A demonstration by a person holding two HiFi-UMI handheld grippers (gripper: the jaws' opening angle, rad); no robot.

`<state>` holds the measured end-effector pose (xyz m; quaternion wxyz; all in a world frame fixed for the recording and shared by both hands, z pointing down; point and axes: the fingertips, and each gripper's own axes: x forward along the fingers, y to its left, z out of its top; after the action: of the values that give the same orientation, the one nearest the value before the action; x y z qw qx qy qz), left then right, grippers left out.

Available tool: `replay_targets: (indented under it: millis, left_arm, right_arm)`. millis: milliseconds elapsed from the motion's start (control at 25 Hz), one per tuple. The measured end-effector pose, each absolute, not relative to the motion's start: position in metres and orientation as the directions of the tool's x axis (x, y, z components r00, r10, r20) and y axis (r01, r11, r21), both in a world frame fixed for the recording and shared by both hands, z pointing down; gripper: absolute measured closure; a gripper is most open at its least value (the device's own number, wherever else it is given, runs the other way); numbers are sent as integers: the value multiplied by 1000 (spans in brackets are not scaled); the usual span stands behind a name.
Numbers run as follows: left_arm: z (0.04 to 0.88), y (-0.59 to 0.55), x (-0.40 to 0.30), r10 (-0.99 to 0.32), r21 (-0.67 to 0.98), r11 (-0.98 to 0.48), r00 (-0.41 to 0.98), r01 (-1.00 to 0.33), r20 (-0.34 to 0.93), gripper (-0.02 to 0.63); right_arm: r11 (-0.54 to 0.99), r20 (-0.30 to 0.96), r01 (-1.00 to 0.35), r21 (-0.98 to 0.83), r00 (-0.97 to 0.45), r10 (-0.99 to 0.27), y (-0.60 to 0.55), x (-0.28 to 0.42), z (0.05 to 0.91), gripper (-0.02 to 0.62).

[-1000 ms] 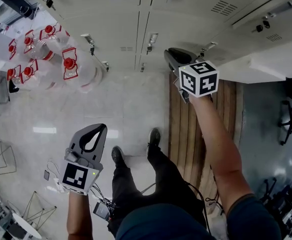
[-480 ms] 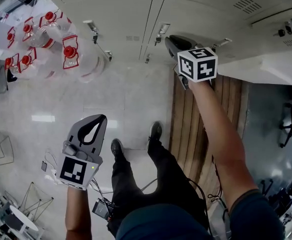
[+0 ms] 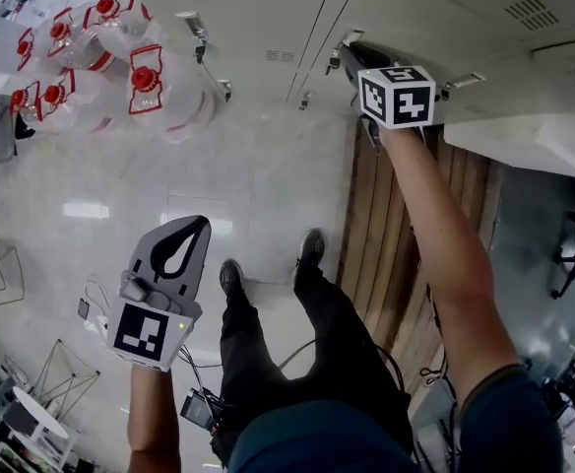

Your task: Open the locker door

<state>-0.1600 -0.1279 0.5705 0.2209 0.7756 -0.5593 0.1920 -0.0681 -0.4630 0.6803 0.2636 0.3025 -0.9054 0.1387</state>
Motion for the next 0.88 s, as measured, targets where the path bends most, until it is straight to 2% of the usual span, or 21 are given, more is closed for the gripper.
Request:
replay_targets:
  millis: [160,280,880]
  left_arm:
    - [579,-121,-168,-783,132,-261,289,-956,551,588]
    - [585,-117,-172,-784,131,-250,280,-959,554,588]
    - [591,-89,-172,-785,125,-246,274,-961,556,588]
  right_arm:
    - [772,566,-634,-55,-657,-498,-470,-73,693,548]
    - [771,561,-636,-41,-653,-508,-474,-76,700,494]
    - [786,518,-619,-1,-672,-529,-464,-84,698,494]
